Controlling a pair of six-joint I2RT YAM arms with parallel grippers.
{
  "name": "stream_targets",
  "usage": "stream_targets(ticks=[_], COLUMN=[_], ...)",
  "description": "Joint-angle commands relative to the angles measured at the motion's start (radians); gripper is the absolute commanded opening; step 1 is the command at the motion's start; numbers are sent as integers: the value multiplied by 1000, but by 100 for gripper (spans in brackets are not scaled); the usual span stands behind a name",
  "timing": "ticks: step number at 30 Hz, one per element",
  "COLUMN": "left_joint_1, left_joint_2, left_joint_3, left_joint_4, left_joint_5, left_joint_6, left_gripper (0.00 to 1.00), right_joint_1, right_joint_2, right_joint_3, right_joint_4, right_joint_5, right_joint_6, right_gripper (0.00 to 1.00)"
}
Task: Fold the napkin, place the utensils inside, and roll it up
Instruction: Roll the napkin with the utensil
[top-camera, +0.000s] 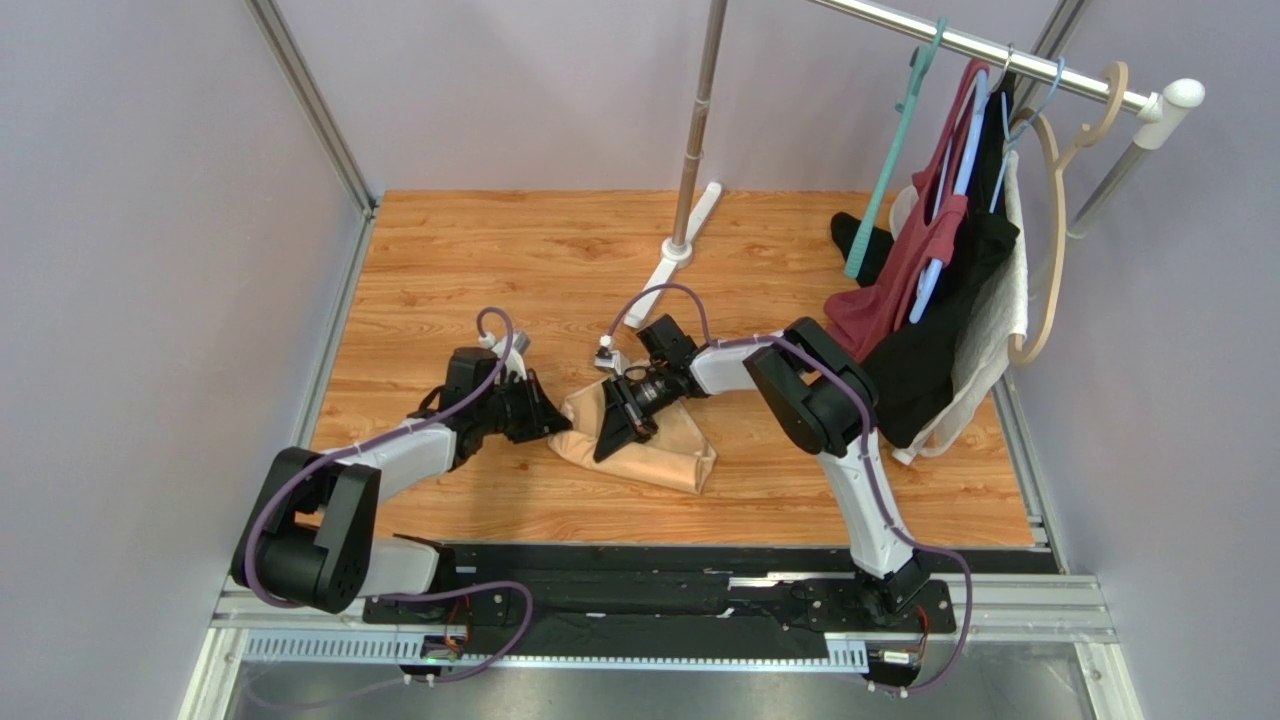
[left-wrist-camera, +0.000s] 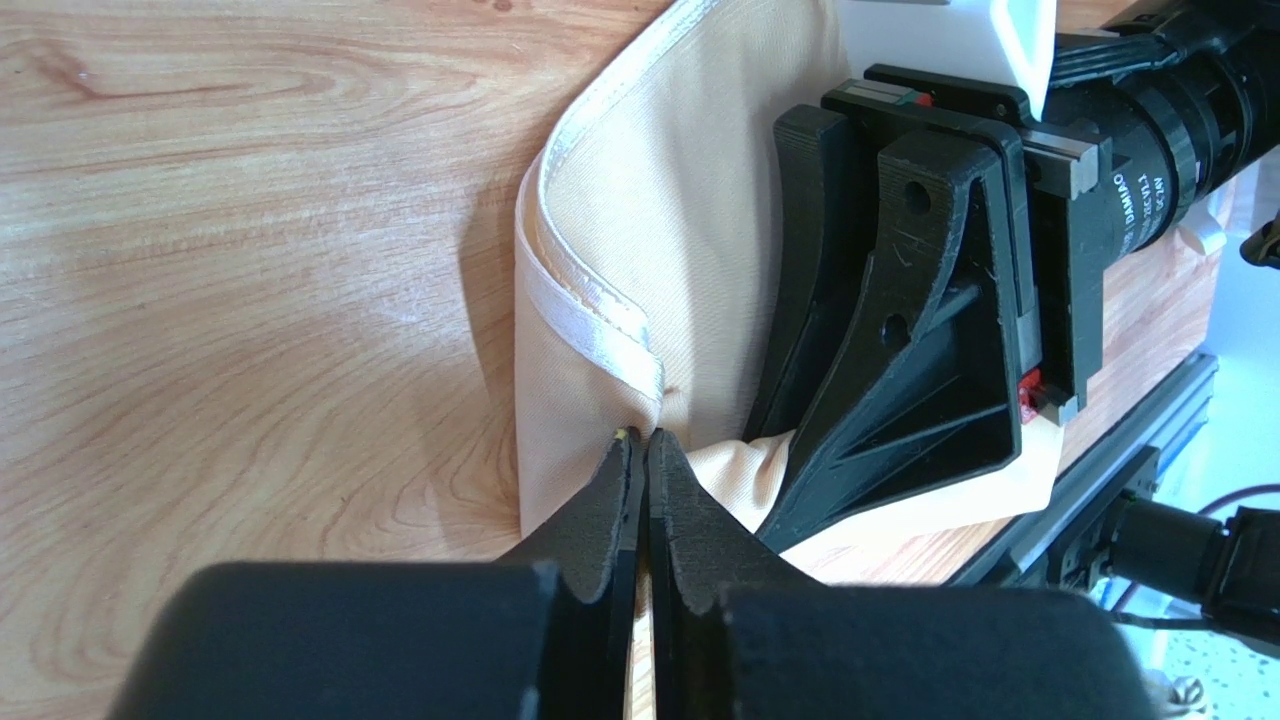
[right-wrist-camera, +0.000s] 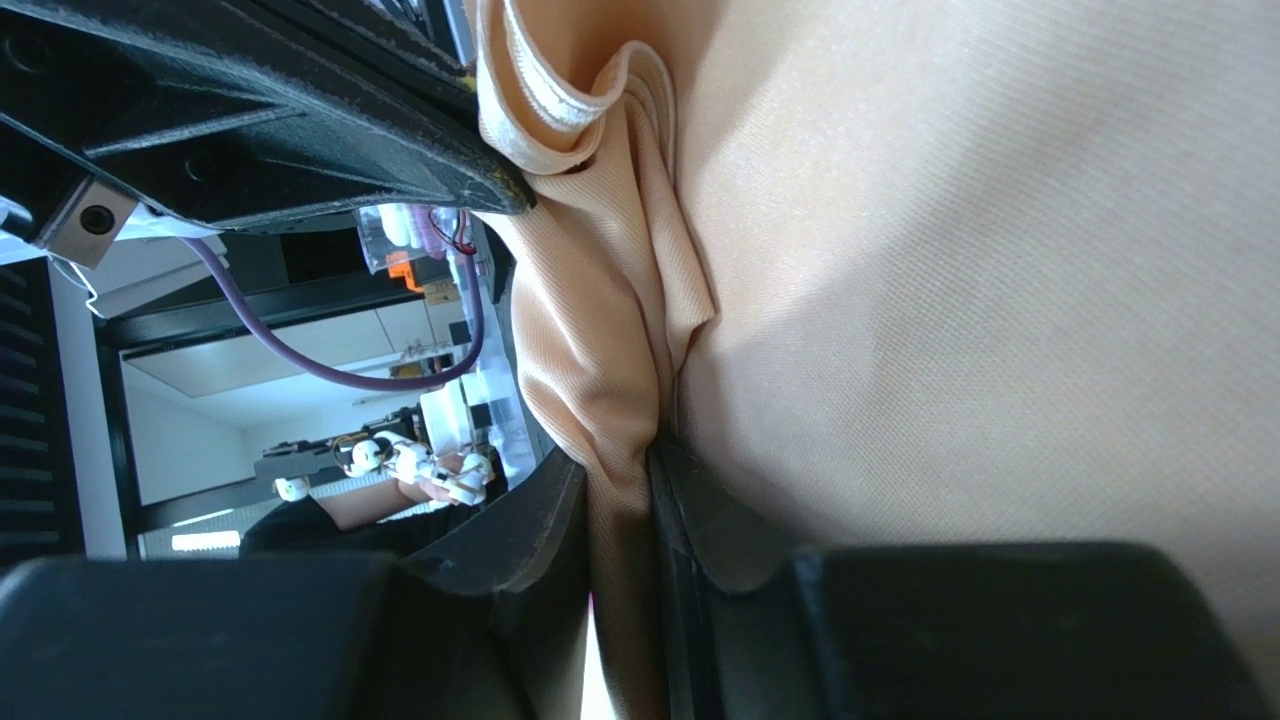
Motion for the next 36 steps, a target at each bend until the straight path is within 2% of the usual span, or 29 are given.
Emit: stream_targets(ticks=[1,7,10,16,18,20,21,23,28,31,36], left_joint_1=[-11,-11,-11,-11,-11,-11,-11,-11,-11,-11,-11], left_joint_2=[28,48,63,114,128,135,141,149,181,198,203], left_joint_3=[10,32,47,91,107,118,130,145,180,200,208], left_joint_4=[-52,-72,-93,-120,-144,-162,-172,-198,-221,-230,-233], left_joint_5=[44,44,35,34,28,21,17,8,8,11,12], left_joint_6=[16,25,31,39,40,42,43,54,60,63,65], left_gripper=[0,0,0,0,0,0,0,0,0,0,0], right_joint_1=[-16,-18,-18,-18,-16,10,28,111,296,362,401], right_joint_2=[17,-158,-241,-437,-497,-584,-613,-675,-721,-706,-683], right_joint_3=[-20,-20,-18,-109,-171,-205,-219,-273,-385,-417,-456], right_joint_4=[-49,-158,-184,-84,-33,-7,-11,-10,73,93,159], right_joint_5=[245,323,422,609,620,660,691,803,1032,1131,1242], right_joint_6=[-49,-144,-185,-262,-301,-356,-435,-504,-627,-678,-724], right_gripper=[34,60,67,70,70,70,70,71,70,70,68])
